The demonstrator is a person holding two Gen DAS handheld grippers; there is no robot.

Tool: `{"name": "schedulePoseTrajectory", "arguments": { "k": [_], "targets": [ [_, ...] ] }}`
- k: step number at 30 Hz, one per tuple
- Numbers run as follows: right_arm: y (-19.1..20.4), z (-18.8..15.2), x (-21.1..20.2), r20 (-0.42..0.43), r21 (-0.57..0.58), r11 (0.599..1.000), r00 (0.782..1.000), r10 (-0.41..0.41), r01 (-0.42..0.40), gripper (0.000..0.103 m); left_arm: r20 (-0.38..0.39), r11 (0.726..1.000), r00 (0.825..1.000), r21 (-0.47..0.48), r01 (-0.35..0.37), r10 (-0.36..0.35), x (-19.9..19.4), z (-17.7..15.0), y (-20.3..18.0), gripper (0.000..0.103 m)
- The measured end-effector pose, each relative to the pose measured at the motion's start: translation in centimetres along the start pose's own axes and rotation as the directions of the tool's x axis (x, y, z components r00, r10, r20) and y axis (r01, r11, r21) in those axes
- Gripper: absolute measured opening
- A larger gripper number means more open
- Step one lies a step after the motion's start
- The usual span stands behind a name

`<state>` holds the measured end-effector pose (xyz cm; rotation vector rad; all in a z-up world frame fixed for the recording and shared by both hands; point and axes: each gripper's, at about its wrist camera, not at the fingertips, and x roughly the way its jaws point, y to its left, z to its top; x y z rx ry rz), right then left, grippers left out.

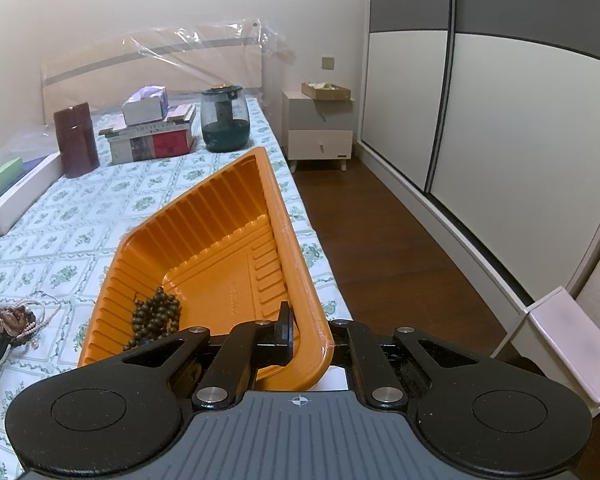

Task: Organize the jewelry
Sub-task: 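Carry the brown bead bracelet over the tray with the left tool and release it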

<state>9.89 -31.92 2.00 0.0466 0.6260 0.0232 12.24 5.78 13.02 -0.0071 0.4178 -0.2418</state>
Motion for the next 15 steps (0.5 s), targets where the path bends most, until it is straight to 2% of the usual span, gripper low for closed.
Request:
{"name": "schedulePoseTrajectory", "arguments": {
  "k": [9, 15],
  "targets": [
    [0.0, 0.1, -0.1, 0.004, -0.001, 1.0, 1.0, 0.003, -0.003, 0.007, 0.076, 0.996, 0.994, 0.051, 0.077, -0.081, -0.3, 4.2, -2.6, 0.005],
    [0.0, 0.2, -0.1, 0.003, -0.001, 1.0, 1.0, 0.004, -0.004, 0.007, 0.063, 0.977, 0.978, 0.086, 0.193, -0.198, 1.0, 4.6, -7.0, 0.005]
  ]
}}
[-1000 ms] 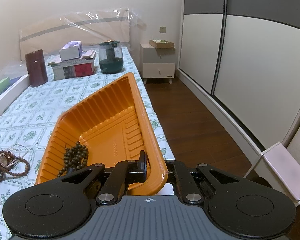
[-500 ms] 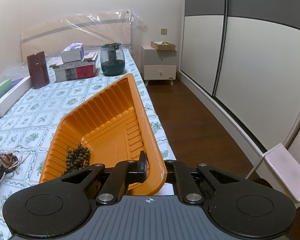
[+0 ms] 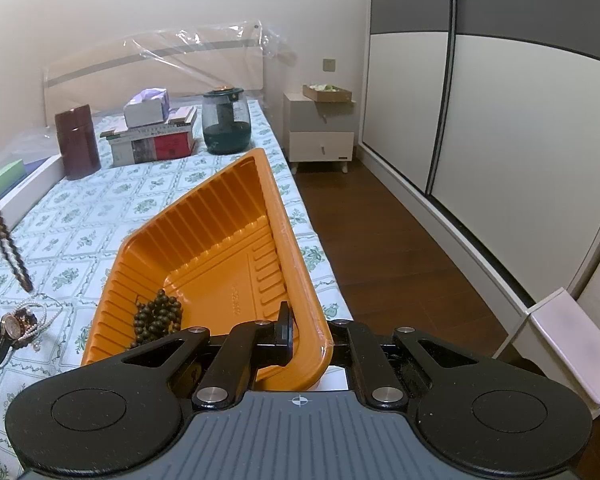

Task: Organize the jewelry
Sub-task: 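Carry the brown bead bracelet over the tray with the left tool and release it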

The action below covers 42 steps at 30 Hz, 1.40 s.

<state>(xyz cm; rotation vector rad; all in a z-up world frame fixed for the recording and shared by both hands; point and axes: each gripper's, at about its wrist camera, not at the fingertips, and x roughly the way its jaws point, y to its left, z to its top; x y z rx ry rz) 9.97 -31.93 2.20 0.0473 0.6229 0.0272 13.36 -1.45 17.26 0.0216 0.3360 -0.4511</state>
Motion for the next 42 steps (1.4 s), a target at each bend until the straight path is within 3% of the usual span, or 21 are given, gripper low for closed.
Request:
{"name": "schedulePoseTrajectory", "arguments": {
  "k": [10, 19, 25, 33, 36, 42],
  "targets": [
    [0.1, 0.0, 0.0, 0.002, 0.004, 1.0, 1.0, 0.004, -0.004, 0.007, -0.049, 0.98, 0.979, -0.033, 0.195, -0.196, 4.9, -1.2, -5.7, 0.005],
    [-0.1, -0.1, 0.1, 0.001, 0.014, 1.0, 1.0, 0.005, -0.005, 0.007, -0.158, 0.97, 0.957, -0.045, 0.238, -0.242, 9.4, -3.8, -8.0, 0.005],
    [-0.2, -0.2, 0.2, -0.002, 0.016, 1.0, 1.0, 0.006, -0.006, 0.007, -0.234, 0.969, 0.94, -0.075, 0.237, -0.248, 11.5, -5.7, -7.8, 0.006],
    [-0.3, -0.2, 0.1, -0.001, 0.019, 1.0, 1.0, 0.005, -0.005, 0.007, -0.242, 0.969, 0.939, -0.1, 0.226, -0.244, 12.0, -6.0, -6.9, 0.007],
    [-0.2, -0.2, 0.1, -0.002, 0.016, 1.0, 1.0, 0.004, -0.004, 0.007, -0.234, 0.973, 0.946, -0.094, 0.209, -0.226, 11.6, -5.7, -6.4, 0.019],
    [-0.3, -0.3, 0.0, 0.001, 0.019, 1.0, 1.0, 0.003, -0.003, 0.007, -0.198, 0.989, 0.973, -0.102, 0.102, -0.121, 9.2, -6.0, -3.4, 0.019]
  ]
}}
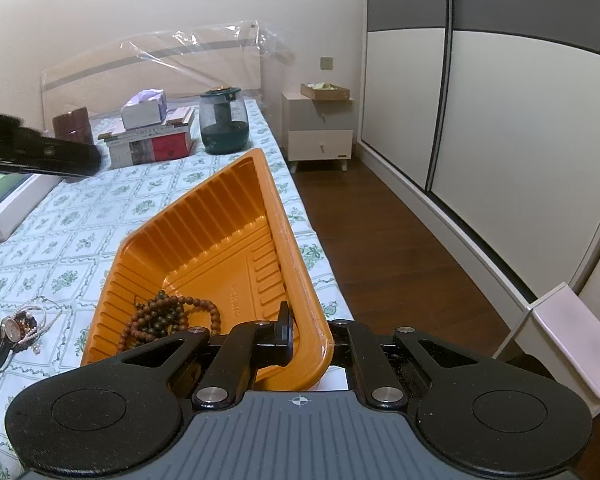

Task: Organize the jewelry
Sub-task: 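Carry the brown bead bracelet over the tray with the left tool and release it, then grasp the gold-faced watch from the pile with the left tool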

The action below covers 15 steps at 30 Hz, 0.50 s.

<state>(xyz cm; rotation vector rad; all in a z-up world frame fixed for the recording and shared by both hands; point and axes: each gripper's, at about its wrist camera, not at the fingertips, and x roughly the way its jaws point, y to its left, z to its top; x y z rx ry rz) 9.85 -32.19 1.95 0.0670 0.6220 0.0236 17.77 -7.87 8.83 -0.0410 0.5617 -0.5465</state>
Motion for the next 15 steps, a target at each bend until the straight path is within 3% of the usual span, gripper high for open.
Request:
{"name": "schedulePoseTrajectory", "arguments": {
  "k": [3, 6, 15],
  "targets": [
    [0.0, 0.0, -0.1, 0.0, 0.002, 1.0, 1.0, 0.001, -0.001, 0.007, 0.024, 0.996, 0.995, -0.002, -0.093, 0.093, -1.9, -1.1, 2.0, 0.021],
    [-0.1, -0.1, -0.2, 0.001, 0.002, 1.0, 1.0, 0.001, -0.001, 0.007, 0.038, 0.98, 0.979, -0.018, -0.198, 0.198, -4.0, -2.7, 4.2, 0.022],
    [0.0, 0.0, -0.1, 0.001, -0.005, 1.0, 1.0, -0.001, 0.001, 0.007, 0.009, 0.892, 0.895, -0.097, -0.442, 0.445, -9.4, -9.1, 10.2, 0.026]
  ]
}}
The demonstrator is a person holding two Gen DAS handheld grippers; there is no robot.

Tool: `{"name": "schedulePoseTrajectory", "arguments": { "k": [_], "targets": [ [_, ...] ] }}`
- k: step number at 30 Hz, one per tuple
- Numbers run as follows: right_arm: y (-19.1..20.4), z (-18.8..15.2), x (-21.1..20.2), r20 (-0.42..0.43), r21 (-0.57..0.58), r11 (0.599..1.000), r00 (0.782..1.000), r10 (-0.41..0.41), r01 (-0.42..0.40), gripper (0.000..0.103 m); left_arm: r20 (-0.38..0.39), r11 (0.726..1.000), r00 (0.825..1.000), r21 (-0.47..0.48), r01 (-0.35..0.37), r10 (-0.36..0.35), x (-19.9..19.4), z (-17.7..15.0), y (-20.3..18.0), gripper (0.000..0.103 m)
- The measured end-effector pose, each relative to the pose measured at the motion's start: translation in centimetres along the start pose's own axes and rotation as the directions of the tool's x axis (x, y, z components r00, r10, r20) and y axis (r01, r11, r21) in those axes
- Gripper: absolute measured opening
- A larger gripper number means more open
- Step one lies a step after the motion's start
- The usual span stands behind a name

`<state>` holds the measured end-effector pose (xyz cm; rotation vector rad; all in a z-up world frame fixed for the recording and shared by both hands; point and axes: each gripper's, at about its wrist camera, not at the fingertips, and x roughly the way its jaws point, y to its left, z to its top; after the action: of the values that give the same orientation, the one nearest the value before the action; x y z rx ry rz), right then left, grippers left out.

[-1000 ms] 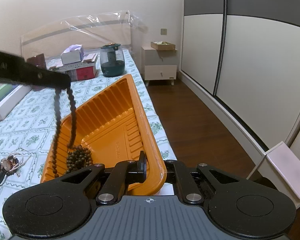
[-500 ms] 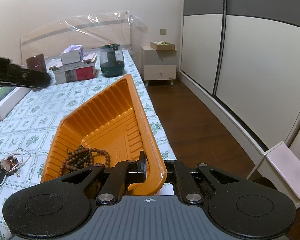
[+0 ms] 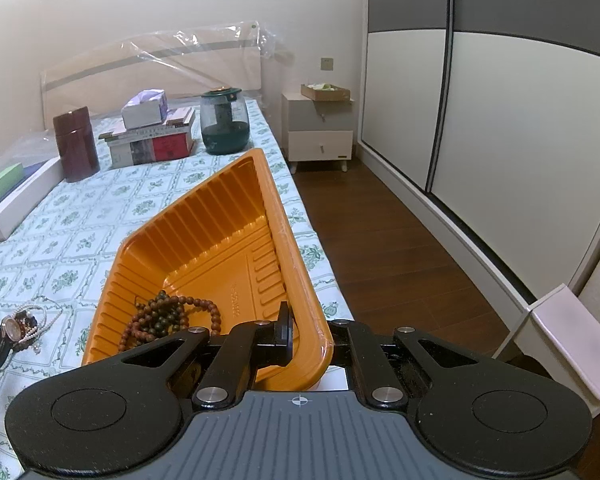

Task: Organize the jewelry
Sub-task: 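Grasp the gold-faced watch from the pile with the left tool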

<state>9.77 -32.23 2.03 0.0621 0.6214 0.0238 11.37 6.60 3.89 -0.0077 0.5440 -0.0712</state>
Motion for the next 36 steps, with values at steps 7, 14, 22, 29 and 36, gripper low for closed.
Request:
{"name": "schedulePoseTrajectory", "arguments": {
  "k": [7, 14, 22, 29, 36],
  "targets": [
    [0.0, 0.0, 0.0, -0.001, -0.005, 1.0, 1.0, -0.003, 0.003, 0.007, -0.071, 0.996, 0.995, -0.056, -0.071, 0.067, -0.6, -4.2, 3.1, 0.027],
    [0.2, -0.1, 0.1, -0.003, -0.011, 1.0, 1.0, -0.008, 0.008, 0.007, -0.112, 1.0, 0.993, 0.001, -0.02, 0.02, 0.4, -6.6, 0.9, 0.03],
    [0.1, -0.2, 0.3, -0.007, -0.014, 1.0, 1.0, -0.011, 0.011, 0.007, -0.15, 0.997, 0.989, 0.08, 0.009, 0.003, 3.0, -7.6, -2.4, 0.03],
    [0.1, -0.2, 0.5, -0.01, -0.017, 1.0, 1.0, -0.014, 0.014, 0.007, -0.159, 0.997, 0.987, 0.081, -0.018, 0.031, 5.1, -7.3, -3.1, 0.03],
    [0.0, -0.3, 0.5, -0.011, -0.017, 1.0, 1.0, -0.016, 0.016, 0.007, -0.192, 0.998, 0.981, 0.057, -0.024, 0.034, 6.5, -6.8, -3.0, 0.02]
  ]
}}
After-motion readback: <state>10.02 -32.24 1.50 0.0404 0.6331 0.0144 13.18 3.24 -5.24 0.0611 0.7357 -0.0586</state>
